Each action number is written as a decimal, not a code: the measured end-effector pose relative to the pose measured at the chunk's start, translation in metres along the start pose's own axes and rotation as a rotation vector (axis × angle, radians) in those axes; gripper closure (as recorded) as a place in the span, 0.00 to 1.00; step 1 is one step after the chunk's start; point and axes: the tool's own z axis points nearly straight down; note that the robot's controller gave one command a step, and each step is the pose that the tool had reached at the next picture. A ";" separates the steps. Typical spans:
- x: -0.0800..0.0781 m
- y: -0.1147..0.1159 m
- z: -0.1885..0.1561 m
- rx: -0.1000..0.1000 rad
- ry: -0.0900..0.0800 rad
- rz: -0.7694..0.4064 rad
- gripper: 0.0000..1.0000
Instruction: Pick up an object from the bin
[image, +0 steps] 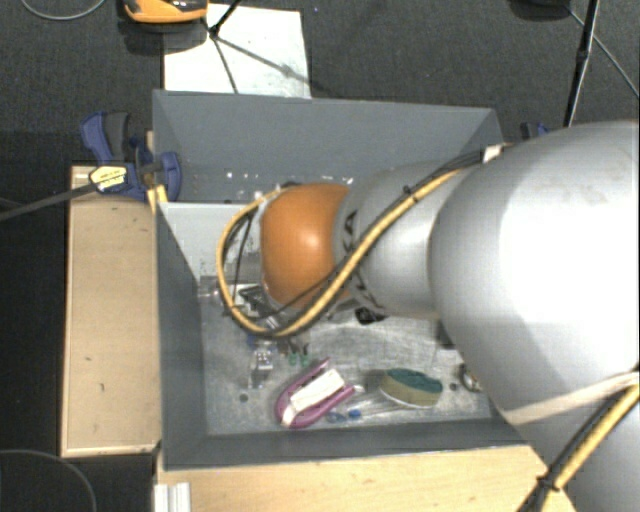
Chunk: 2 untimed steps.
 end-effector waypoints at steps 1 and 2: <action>-0.045 -0.036 -0.046 0.003 0.000 0.311 0.00; -0.036 -0.024 -0.020 -0.001 -0.008 0.347 0.00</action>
Offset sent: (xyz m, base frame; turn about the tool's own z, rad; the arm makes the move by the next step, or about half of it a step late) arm 0.0423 -0.0353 0.0439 0.3104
